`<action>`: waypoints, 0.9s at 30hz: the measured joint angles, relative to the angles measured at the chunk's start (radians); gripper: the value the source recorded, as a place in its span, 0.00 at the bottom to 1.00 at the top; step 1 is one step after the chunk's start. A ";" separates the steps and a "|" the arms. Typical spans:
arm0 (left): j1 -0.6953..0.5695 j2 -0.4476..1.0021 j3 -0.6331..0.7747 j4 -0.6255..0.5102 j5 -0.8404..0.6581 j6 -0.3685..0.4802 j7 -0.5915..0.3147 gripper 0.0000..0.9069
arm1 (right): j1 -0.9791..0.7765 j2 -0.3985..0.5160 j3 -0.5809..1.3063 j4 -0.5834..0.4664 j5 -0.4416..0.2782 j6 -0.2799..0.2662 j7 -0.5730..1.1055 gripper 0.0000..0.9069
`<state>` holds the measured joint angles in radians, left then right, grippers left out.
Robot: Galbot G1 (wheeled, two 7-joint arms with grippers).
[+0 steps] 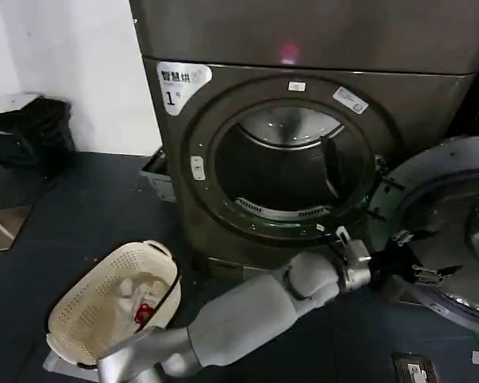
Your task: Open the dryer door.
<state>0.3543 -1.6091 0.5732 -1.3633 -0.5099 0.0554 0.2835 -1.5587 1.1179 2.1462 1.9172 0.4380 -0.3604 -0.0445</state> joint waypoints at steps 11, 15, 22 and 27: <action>0.006 0.000 -0.001 -0.031 -0.020 -0.023 0.007 1.00 | 0.002 -0.004 0.001 0.001 0.001 0.000 0.000 1.00; 0.007 0.000 0.001 -0.058 -0.057 -0.035 0.025 1.00 | 0.006 -0.006 -0.001 0.001 0.001 0.000 0.000 1.00; 0.013 0.097 0.004 -0.122 -0.106 -0.088 0.039 1.00 | 0.012 -0.019 -0.001 0.000 0.002 0.000 0.001 1.00; 0.026 0.179 0.004 -0.185 -0.103 -0.116 0.017 1.00 | 0.021 -0.021 -0.003 0.004 0.002 0.000 0.002 1.00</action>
<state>0.3807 -1.4306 0.5776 -1.5482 -0.6128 -0.0610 0.3001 -1.5382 1.0972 2.1428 1.9209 0.4396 -0.3607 -0.0429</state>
